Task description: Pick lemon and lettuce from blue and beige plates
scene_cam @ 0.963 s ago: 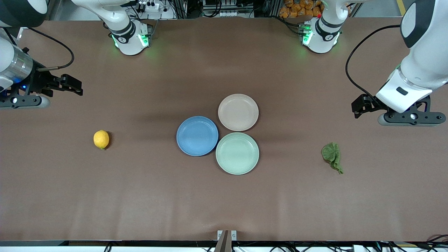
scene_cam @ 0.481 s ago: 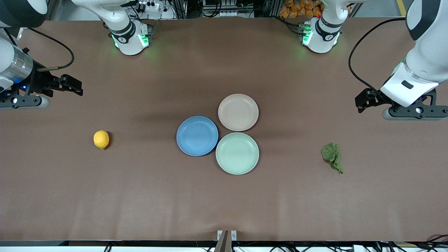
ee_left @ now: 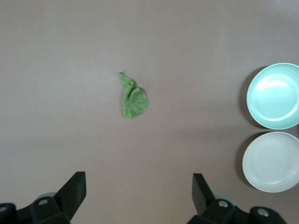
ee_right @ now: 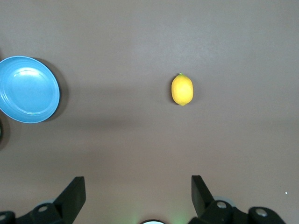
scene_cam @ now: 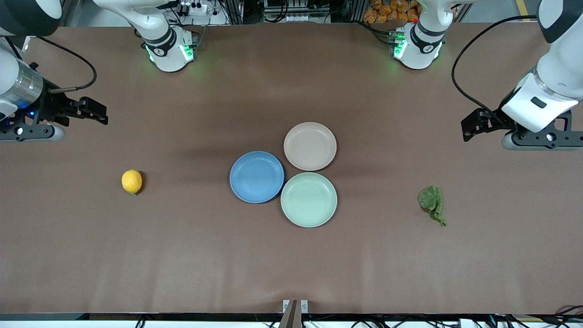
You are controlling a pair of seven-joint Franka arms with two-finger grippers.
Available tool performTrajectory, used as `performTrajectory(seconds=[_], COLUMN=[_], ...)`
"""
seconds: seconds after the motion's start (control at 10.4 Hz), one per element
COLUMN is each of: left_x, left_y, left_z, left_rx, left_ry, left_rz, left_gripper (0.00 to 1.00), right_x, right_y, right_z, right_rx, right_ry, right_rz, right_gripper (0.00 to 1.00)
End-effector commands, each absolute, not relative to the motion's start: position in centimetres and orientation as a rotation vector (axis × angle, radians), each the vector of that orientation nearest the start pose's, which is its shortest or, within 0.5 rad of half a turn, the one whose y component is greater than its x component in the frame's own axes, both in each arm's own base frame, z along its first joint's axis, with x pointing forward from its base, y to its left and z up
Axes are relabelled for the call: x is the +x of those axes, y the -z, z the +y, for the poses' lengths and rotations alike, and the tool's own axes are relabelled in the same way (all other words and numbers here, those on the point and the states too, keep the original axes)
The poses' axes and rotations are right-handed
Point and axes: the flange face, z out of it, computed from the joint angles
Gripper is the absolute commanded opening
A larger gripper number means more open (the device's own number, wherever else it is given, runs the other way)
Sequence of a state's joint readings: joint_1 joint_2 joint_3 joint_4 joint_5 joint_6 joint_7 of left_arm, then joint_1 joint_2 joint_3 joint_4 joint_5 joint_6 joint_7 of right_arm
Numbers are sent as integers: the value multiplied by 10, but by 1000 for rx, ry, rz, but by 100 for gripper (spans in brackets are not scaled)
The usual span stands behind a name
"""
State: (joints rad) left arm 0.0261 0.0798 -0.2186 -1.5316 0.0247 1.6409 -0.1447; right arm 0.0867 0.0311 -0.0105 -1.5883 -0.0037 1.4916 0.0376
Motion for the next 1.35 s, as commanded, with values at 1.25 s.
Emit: performTrajectory(seconds=[1.25], left_x=[559], left_y=[-636], left_z=[-83], left_rx=[-3141], left_ry=[54], left_rz=[118], left_gripper=[100], right_x=[546], right_y=[-594], right_z=[37], right_rx=[-3160], right_ry=[-197], right_rz=[-65], right_gripper=[100])
